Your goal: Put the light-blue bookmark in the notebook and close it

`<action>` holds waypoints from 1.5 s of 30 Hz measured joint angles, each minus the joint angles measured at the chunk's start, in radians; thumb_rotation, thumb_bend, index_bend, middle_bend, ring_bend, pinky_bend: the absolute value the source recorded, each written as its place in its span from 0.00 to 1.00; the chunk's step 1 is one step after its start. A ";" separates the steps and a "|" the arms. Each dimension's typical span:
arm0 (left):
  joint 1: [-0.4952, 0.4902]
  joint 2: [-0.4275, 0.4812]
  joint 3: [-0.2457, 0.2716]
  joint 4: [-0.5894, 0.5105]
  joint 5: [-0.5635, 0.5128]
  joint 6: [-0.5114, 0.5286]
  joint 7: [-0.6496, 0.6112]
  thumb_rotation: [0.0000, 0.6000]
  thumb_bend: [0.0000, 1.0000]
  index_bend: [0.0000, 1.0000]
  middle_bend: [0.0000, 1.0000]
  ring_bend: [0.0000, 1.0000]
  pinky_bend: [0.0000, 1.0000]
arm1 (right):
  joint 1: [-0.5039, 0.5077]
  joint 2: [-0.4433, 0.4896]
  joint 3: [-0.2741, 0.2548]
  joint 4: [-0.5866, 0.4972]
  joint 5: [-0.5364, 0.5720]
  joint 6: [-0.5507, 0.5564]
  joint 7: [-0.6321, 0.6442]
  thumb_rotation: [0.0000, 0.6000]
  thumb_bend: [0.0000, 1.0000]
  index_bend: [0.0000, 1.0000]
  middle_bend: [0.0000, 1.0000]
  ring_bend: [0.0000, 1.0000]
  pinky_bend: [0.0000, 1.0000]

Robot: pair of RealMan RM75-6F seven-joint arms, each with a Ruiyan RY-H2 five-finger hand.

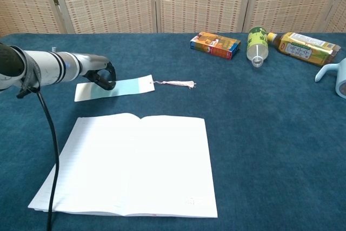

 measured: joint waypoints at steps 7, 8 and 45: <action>0.015 0.007 -0.005 -0.051 0.074 0.003 -0.039 0.48 0.55 0.31 0.02 0.00 0.16 | -0.003 -0.002 0.000 0.004 0.000 0.003 0.006 1.00 0.07 0.00 0.10 0.08 0.16; 0.017 0.009 -0.006 -0.059 0.083 0.003 -0.043 0.48 0.55 0.31 0.02 0.00 0.16 | -0.003 -0.002 0.000 0.005 0.000 0.003 0.006 1.00 0.07 0.00 0.10 0.08 0.16; 0.085 0.041 0.031 -0.204 0.377 0.128 -0.055 1.00 0.35 0.22 0.02 0.00 0.16 | 0.004 -0.013 0.003 0.022 -0.001 -0.006 0.028 1.00 0.07 0.00 0.10 0.09 0.17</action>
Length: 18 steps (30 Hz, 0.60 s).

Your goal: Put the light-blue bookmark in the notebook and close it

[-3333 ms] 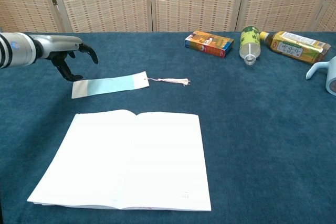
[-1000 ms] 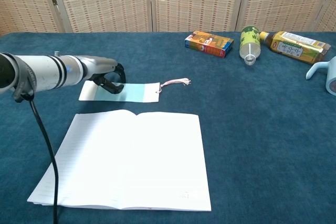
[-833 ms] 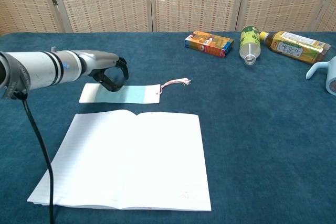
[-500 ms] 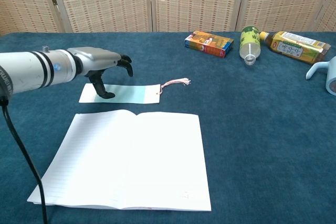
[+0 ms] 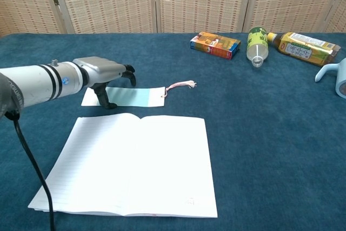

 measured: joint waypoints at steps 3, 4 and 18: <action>0.003 -0.013 -0.003 0.016 -0.004 0.000 0.000 1.00 0.35 0.20 0.02 0.00 0.16 | 0.000 -0.001 -0.001 0.001 0.000 -0.001 0.001 1.00 0.07 0.00 0.10 0.09 0.17; 0.005 -0.017 -0.005 0.021 -0.004 0.000 -0.001 1.00 0.35 0.19 0.02 0.00 0.16 | 0.000 -0.001 -0.001 0.002 0.000 -0.001 0.002 1.00 0.07 0.00 0.10 0.09 0.17; 0.018 -0.059 -0.019 0.082 -0.003 -0.004 0.000 1.00 0.35 0.22 0.02 0.00 0.16 | -0.003 -0.001 -0.002 0.003 0.004 -0.002 0.003 1.00 0.07 0.00 0.10 0.09 0.17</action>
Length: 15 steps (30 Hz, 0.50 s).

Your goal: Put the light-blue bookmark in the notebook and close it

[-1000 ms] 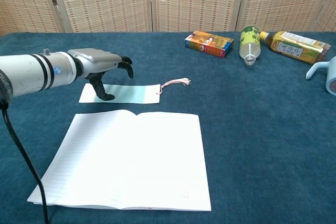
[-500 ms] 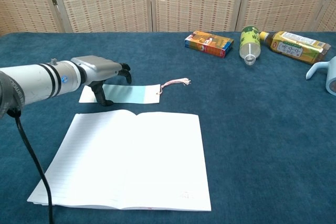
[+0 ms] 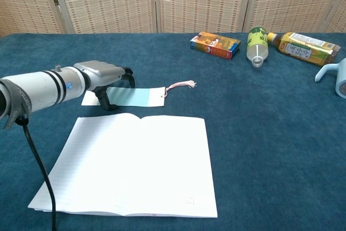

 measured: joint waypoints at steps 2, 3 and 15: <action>0.001 -0.003 -0.002 0.006 -0.003 -0.001 0.005 1.00 0.35 0.24 0.02 0.00 0.16 | 0.000 0.000 0.000 0.001 0.000 0.001 0.000 1.00 0.07 0.00 0.10 0.09 0.17; 0.001 -0.003 -0.004 0.007 -0.005 -0.003 0.007 1.00 0.35 0.25 0.02 0.00 0.16 | -0.001 0.000 0.000 0.001 0.000 0.002 0.000 1.00 0.07 0.00 0.10 0.09 0.17; 0.006 -0.017 -0.018 0.031 -0.012 -0.006 0.019 1.00 0.35 0.19 0.02 0.00 0.16 | -0.002 0.000 0.000 0.002 0.002 -0.001 0.001 1.00 0.07 0.00 0.10 0.09 0.17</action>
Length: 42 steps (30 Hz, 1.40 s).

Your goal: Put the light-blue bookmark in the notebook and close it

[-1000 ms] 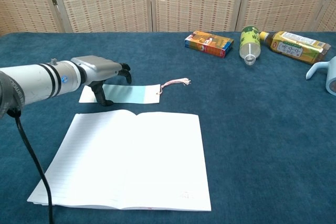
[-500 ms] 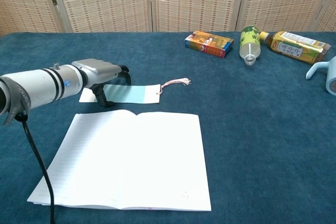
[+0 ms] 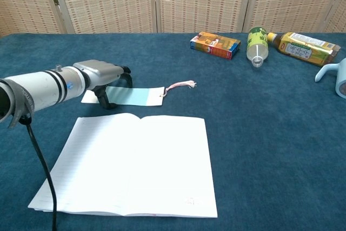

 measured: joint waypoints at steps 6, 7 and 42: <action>-0.002 -0.004 -0.006 0.013 -0.012 -0.007 0.013 1.00 0.35 0.16 0.02 0.00 0.16 | 0.000 0.000 0.000 0.000 0.002 -0.001 0.000 1.00 0.07 0.00 0.11 0.09 0.17; -0.002 -0.006 -0.007 0.015 -0.015 -0.008 0.016 1.00 0.35 0.16 0.02 0.00 0.16 | 0.000 0.000 0.000 0.000 0.002 -0.001 0.000 1.00 0.07 0.00 0.11 0.09 0.17; 0.009 0.042 -0.046 -0.038 0.079 0.000 -0.050 1.00 0.35 0.33 0.02 0.00 0.16 | -0.001 -0.003 0.002 0.003 0.002 -0.001 0.003 1.00 0.07 0.00 0.11 0.09 0.17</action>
